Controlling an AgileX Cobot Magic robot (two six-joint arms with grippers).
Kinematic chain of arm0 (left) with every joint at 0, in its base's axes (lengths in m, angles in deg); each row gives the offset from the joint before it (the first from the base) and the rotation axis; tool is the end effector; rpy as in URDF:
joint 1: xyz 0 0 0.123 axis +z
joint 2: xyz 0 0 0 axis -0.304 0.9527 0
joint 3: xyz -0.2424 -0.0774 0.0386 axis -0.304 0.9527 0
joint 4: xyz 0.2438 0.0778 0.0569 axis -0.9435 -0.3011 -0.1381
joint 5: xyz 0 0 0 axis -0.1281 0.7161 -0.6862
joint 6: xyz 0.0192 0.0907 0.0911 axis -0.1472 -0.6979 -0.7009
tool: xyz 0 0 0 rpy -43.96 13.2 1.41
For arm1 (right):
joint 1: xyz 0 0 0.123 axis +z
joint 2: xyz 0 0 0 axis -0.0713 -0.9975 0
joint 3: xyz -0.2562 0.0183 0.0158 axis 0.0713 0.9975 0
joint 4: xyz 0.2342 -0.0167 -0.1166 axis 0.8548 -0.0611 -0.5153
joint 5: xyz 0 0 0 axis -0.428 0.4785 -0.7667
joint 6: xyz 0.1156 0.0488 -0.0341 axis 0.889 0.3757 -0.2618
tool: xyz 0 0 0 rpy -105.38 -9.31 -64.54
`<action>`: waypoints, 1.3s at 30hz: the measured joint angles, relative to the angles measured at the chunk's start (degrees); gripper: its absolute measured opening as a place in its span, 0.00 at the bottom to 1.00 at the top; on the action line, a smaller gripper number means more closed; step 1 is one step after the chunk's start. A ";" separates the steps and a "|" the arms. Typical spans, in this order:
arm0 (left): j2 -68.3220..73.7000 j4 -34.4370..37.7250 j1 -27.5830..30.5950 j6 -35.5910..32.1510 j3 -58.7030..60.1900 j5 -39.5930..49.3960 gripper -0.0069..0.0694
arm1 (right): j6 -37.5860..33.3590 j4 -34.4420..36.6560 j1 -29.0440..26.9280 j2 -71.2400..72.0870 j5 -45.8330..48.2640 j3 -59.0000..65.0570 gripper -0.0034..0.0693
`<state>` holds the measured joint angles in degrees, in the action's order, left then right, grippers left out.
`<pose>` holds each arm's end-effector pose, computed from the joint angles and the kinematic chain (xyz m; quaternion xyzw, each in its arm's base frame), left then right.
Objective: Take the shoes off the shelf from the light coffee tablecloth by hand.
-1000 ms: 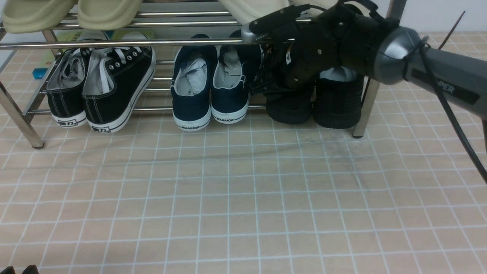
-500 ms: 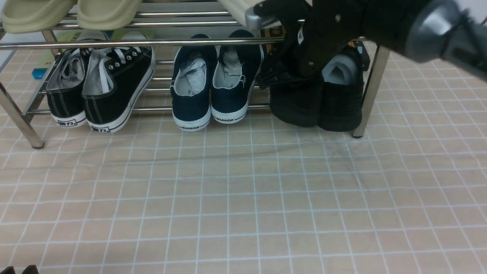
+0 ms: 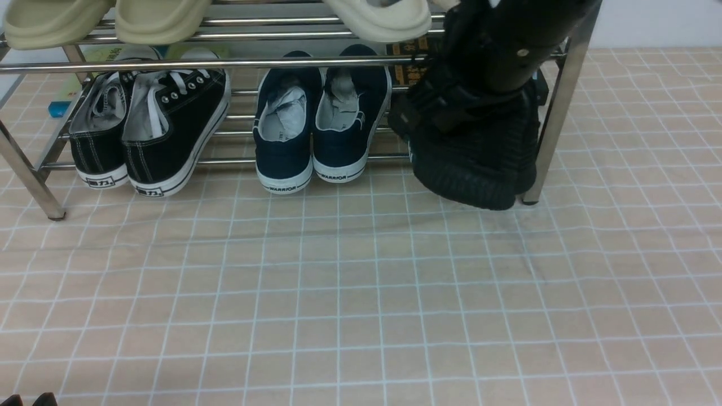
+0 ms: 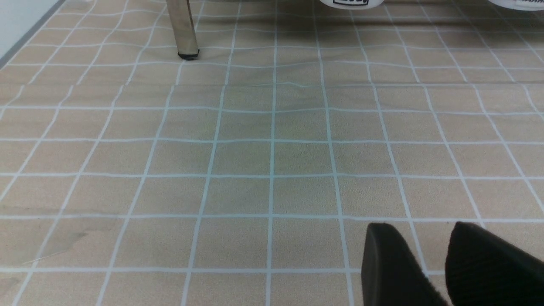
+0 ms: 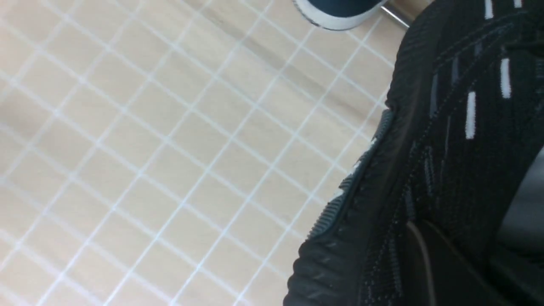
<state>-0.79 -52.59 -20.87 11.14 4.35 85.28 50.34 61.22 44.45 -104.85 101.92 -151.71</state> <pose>0.1282 0.0002 0.1607 0.0041 0.8045 0.0052 0.5939 0.3063 0.2540 0.3501 -0.3048 0.9082 0.0881 0.2728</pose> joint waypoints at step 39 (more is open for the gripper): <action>0.00 0.00 0.00 0.00 0.00 0.00 0.40 | 9.04 -2.16 15.38 -9.17 -1.09 9.09 0.07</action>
<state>-0.79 -52.59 -20.87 11.14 4.35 85.28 59.38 59.06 59.84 -114.02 100.83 -142.62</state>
